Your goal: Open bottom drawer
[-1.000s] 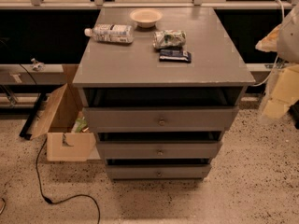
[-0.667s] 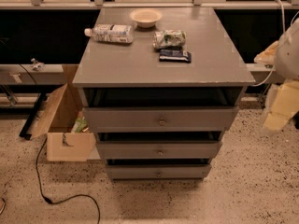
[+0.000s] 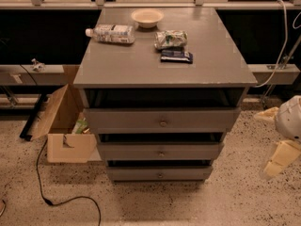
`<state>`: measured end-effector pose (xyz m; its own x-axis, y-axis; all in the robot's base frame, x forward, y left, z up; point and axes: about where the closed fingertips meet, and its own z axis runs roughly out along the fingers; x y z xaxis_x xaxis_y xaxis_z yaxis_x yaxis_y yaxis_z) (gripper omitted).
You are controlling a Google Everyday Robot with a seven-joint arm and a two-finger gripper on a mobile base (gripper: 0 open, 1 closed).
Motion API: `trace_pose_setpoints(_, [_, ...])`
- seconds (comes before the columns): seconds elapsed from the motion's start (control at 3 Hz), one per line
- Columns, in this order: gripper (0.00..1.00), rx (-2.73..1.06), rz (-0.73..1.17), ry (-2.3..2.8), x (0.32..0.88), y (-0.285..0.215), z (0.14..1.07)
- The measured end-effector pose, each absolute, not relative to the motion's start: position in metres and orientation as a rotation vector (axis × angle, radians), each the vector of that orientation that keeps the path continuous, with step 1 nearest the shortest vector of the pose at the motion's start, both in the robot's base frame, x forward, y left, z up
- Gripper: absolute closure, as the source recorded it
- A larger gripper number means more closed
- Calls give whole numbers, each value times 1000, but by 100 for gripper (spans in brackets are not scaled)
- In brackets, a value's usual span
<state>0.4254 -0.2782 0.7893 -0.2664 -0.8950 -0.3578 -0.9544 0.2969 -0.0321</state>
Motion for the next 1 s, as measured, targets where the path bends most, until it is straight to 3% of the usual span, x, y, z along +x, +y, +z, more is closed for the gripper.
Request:
trace_pose_setpoints(0.33, [0,-1672,284,2255,426,-278,783])
trace_pose_setpoints(1.0, [0,-1617,471,2150,437,-266,674])
